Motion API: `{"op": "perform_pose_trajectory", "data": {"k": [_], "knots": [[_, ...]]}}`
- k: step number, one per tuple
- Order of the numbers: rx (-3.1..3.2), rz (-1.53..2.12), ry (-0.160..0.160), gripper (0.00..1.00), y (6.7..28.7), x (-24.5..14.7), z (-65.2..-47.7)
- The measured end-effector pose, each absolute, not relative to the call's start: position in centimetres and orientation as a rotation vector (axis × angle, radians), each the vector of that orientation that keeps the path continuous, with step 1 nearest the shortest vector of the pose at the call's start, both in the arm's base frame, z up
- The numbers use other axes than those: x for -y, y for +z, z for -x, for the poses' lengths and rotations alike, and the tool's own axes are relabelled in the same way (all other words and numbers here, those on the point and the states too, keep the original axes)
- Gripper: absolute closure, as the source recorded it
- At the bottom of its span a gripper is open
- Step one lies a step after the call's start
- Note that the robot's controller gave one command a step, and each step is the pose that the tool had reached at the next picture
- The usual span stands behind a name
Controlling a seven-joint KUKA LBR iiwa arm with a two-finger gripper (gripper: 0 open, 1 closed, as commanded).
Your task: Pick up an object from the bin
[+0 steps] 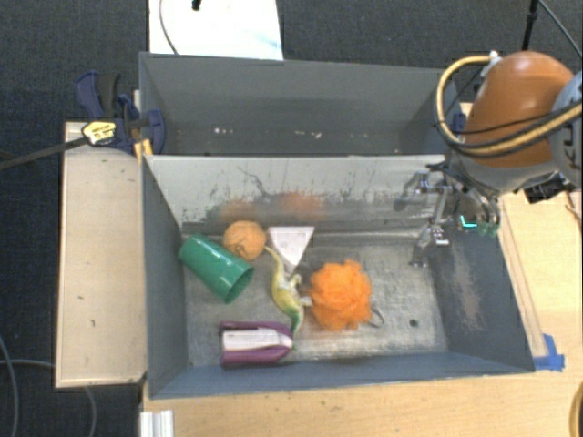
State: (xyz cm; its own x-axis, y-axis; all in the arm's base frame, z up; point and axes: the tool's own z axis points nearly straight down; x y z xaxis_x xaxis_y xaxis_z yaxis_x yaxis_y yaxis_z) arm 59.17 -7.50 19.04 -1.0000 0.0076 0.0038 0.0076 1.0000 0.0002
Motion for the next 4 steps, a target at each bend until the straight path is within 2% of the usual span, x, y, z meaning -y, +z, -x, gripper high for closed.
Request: {"op": "perform_pose_trajectory", "data": {"k": [1, 2, 3, 4], "knots": [[3.146, 0.01, 0.001, 0.0, 19.5, 7.5, -59.3], [3.146, -0.128, 0.002, 0.0, 15.7, 5.1, -56.6], [3.132, -0.287, 0.0, 0.0, 11.8, 5.1, -50.9], [3.091, -0.564, 0.001, 0.0, 10.7, 2.8, -50.4]]}}
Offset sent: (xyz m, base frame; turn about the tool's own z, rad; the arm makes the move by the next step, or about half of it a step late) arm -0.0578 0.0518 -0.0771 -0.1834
